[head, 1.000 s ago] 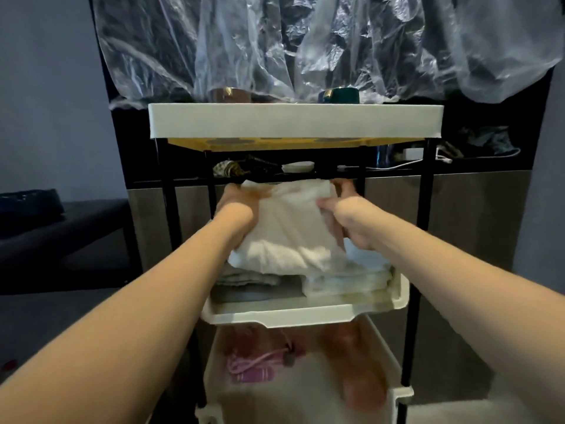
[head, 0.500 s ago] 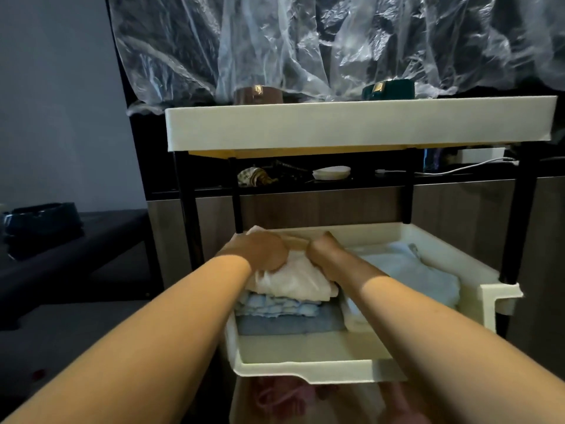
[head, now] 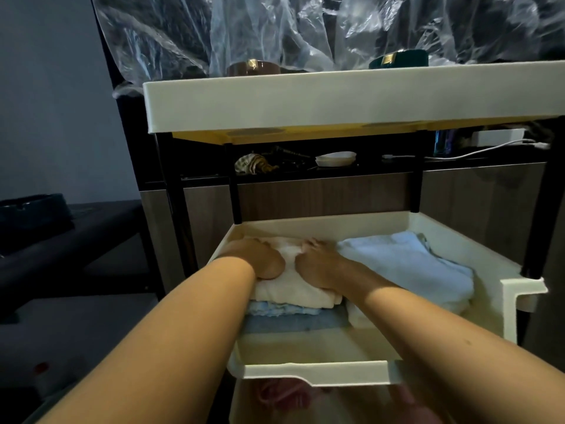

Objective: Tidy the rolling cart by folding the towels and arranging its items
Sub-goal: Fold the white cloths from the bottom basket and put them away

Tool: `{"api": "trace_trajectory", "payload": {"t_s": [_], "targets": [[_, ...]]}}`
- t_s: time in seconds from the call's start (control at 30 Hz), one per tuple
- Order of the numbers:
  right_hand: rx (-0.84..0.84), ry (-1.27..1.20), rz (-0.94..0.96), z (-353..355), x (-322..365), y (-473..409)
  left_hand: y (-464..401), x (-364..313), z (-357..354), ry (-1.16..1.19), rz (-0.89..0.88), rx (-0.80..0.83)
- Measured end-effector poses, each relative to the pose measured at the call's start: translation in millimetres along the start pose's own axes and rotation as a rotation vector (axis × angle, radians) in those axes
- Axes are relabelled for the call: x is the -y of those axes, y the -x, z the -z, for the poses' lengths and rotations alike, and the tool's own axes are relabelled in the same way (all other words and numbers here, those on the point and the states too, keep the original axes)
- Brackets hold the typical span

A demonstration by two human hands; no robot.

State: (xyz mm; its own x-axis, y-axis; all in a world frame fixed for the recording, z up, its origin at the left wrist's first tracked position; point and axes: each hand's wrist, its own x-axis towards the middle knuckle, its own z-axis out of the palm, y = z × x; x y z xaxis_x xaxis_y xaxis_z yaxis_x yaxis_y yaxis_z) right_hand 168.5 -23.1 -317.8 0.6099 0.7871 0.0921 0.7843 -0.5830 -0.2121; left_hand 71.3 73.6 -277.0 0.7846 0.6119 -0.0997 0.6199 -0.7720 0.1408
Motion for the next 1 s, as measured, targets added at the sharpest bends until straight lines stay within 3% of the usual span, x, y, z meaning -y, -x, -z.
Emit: {"api": "trace_trajectory", "payload": {"t_s": [0.1, 0.23, 0.33, 0.4, 0.5, 0.6, 0.7, 0.8, 0.9, 1.0], "targets": [[-0.048, 0.065, 0.055, 0, -4, 5, 5, -1, 1, -0.067, 0.003, 0.0], [-0.177, -0.18, 0.009, 9, -8, 22, 17, -5, 4, -0.174, -0.01, -0.043], [-0.365, -0.2, 0.029, 31, -14, 66, 43, -24, 18, -0.264, -0.01, -0.134], [-0.569, -0.184, 0.071, 31, -19, 112, 87, -32, 16, -0.24, -0.147, -0.3], [-0.787, -0.141, 0.161, 7, -28, 190, 164, -20, -37, -0.07, -0.514, -0.726], [-0.833, -0.052, 0.264, -32, -47, 246, 203, -3, -113, 0.237, -0.638, -0.799], [-0.819, 0.103, 0.378, -87, -67, 277, 210, 9, -181, 0.27, -0.729, -0.71], [-0.67, 0.164, 0.458, -151, -87, 298, 213, 18, -251, 0.19, -0.81, -0.443], [-0.364, 0.152, 0.48, -213, -106, 313, 212, 23, -324, 0.121, -0.79, -0.096], [0.063, 0.207, 0.359, -279, -122, 317, 195, 25, -394, 0.075, -0.611, 0.132]]}}
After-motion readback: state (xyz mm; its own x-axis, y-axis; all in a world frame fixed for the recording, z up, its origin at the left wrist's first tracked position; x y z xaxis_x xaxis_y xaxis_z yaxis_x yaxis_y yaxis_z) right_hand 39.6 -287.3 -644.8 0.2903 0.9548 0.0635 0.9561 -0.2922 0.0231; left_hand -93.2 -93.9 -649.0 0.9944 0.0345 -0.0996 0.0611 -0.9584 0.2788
